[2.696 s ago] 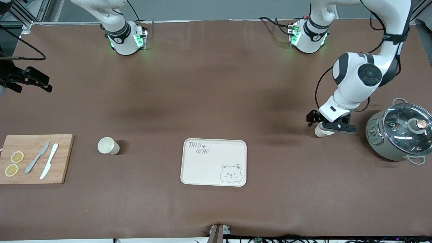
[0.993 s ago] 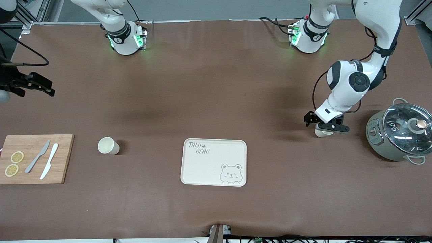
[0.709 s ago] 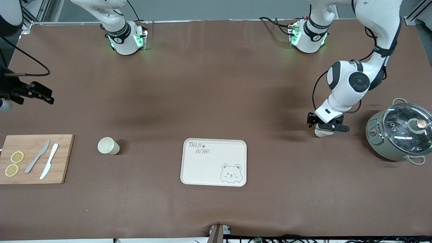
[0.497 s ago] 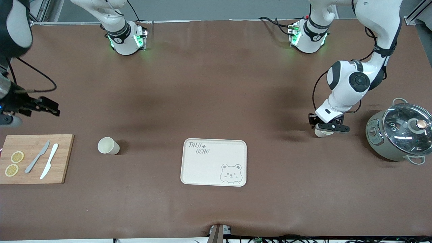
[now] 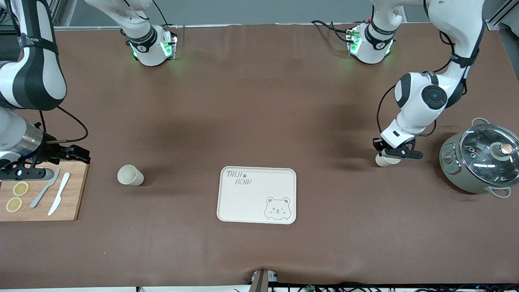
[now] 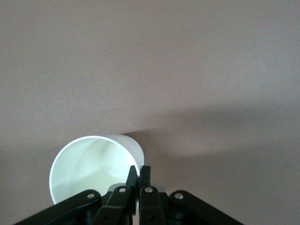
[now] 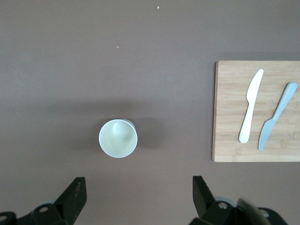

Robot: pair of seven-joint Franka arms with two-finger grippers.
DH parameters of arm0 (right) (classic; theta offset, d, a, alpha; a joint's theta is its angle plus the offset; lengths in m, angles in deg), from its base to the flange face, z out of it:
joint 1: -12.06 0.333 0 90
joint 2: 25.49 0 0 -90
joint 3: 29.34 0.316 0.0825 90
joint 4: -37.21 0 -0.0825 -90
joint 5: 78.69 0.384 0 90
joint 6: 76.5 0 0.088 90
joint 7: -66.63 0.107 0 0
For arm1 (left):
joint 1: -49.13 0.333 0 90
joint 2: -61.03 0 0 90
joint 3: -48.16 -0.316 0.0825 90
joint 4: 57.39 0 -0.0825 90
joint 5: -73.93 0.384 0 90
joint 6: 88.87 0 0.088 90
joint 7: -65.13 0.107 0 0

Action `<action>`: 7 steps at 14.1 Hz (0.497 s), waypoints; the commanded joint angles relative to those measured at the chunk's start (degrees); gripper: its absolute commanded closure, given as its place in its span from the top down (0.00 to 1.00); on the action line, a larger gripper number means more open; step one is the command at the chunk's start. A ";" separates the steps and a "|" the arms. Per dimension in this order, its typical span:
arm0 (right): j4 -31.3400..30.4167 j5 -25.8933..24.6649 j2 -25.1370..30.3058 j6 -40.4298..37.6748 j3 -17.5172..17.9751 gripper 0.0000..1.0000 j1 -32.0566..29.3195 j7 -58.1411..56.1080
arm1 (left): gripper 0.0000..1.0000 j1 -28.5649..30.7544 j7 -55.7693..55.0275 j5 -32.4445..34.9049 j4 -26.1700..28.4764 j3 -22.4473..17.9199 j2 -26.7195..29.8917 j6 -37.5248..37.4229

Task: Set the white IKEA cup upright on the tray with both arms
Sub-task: 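Grasp the cup with the left gripper while the right gripper reaches the other cup, then carry the cup to the tray while the right gripper grasps the other cup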

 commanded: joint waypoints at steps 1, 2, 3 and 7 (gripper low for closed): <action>-3.06 -0.77 0.00 4.51 0.61 1.00 -0.69 0.04 | 0.00 -0.80 -1.51 -0.10 -3.38 0.42 -0.20 -0.95; -3.95 -0.86 -0.18 6.10 0.61 1.00 -0.69 0.04 | 0.00 -1.50 -2.65 -0.01 -5.39 0.59 -0.37 -3.40; -4.22 -0.86 -0.88 6.81 0.61 1.00 -0.78 -0.05 | 0.00 -2.81 -3.88 0.25 -7.85 0.51 -0.72 -6.99; -5.18 -1.03 -3.25 9.09 0.61 1.00 -1.39 -0.05 | 0.00 -7.46 -12.12 4.47 -18.84 0.60 -3.61 -17.39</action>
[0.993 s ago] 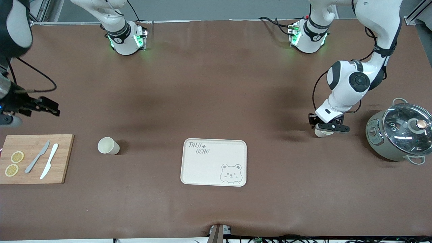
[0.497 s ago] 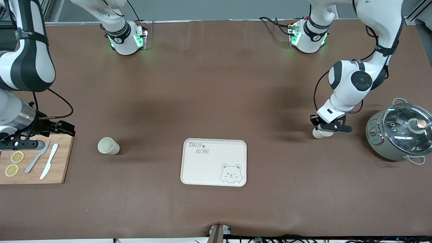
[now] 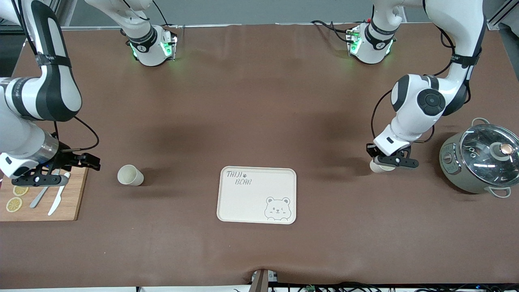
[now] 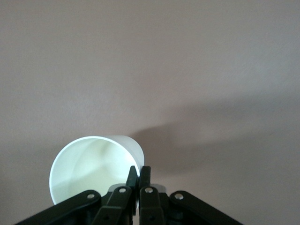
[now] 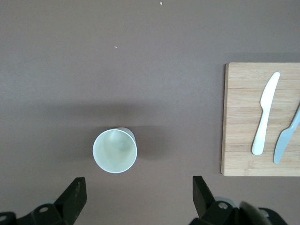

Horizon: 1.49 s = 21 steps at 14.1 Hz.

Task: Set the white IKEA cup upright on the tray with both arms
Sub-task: 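Carry the cup to the tray while the right gripper grasps the other cup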

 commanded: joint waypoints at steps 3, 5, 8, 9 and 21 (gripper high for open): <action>-1.62 -1.12 -2.51 4.71 0.73 1.00 -1.61 0.03 | 0.00 -8.06 -16.44 4.72 -14.90 -0.08 -7.99 -8.71; -1.62 -1.12 -3.48 5.85 0.73 1.00 -1.97 0.04 | 0.00 -10.62 -23.30 8.77 -22.71 0.10 -12.29 -13.98; -1.62 -1.12 -5.68 7.78 0.73 1.00 -2.05 0.04 | 0.00 -15.27 -30.00 9.49 -32.22 -0.25 -19.15 -19.18; -1.62 -1.30 -6.03 8.31 0.73 1.00 -2.23 -0.05 | 0.00 -16.24 -31.40 9.49 -33.72 -0.43 -20.30 -19.28; -4.43 -1.47 -8.23 12.43 0.64 1.00 -2.23 -0.05 | 0.00 -28.12 -37.39 7.99 -56.13 -7.72 -31.56 -31.58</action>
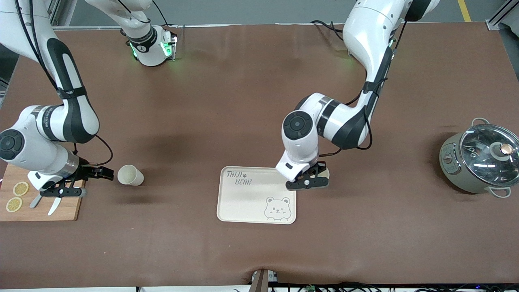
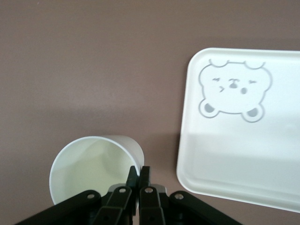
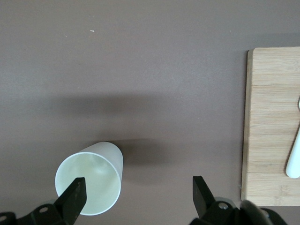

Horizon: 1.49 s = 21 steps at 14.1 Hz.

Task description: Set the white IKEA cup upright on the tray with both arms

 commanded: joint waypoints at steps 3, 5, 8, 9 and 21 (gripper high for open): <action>-4.25 -1.40 0.57 5.30 0.85 1.00 -1.00 -0.05 | 0.00 -0.97 -1.02 -0.83 -11.65 -0.65 -5.85 -2.20; -4.61 -1.40 0.66 5.22 0.85 1.00 -1.00 -0.05 | 0.00 -1.59 -1.55 -1.88 -13.08 -0.56 -6.83 -1.68; -6.71 -1.40 1.01 6.00 0.85 1.00 -0.83 -0.05 | 0.00 -2.55 -1.72 -4.87 -13.35 -0.39 -7.10 0.34; -7.16 -1.40 1.01 6.27 0.94 1.00 -0.83 0.04 | 0.00 -2.99 -1.90 -5.05 -13.35 -0.39 -7.62 0.95; -9.53 -1.40 0.22 10.75 0.85 1.00 -0.56 -0.05 | 0.00 -5.63 -6.47 -5.23 -13.26 -0.30 -12.81 7.29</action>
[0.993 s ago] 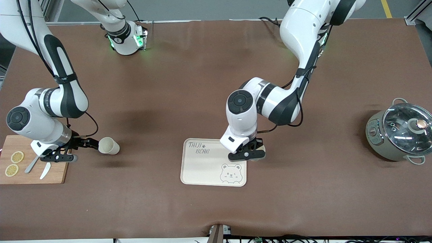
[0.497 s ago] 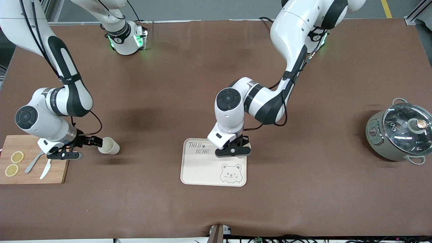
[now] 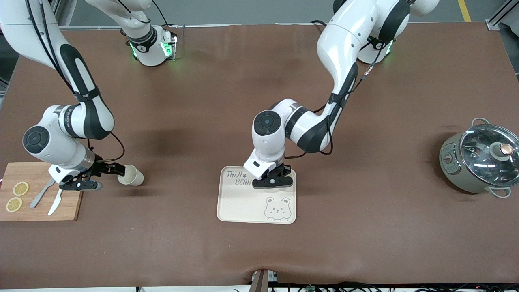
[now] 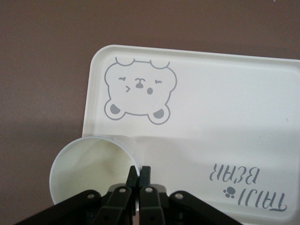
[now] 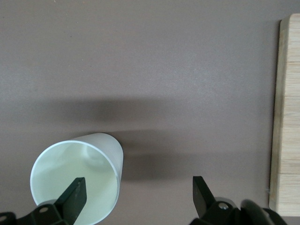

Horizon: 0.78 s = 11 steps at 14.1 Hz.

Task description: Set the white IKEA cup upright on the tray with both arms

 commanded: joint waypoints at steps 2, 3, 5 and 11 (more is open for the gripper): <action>-0.78 -1.39 -0.38 2.12 0.64 1.00 -0.48 -0.02 | 0.00 -0.74 -1.02 -0.99 -2.07 -0.55 -1.71 -0.05; -0.70 -1.31 -0.74 2.39 0.64 1.00 -0.48 -0.02 | 0.00 -0.74 -1.02 -0.99 -2.07 -0.64 -2.06 0.04; -0.70 -1.31 -1.00 2.57 0.64 1.00 -0.48 -0.02 | 0.00 -0.74 -1.02 -0.99 -1.98 -0.90 -2.15 0.91; -0.78 -1.39 -2.85 5.03 0.64 1.00 -0.48 0.06 | 0.00 -1.09 -1.02 -0.99 -1.89 -1.25 -3.03 1.53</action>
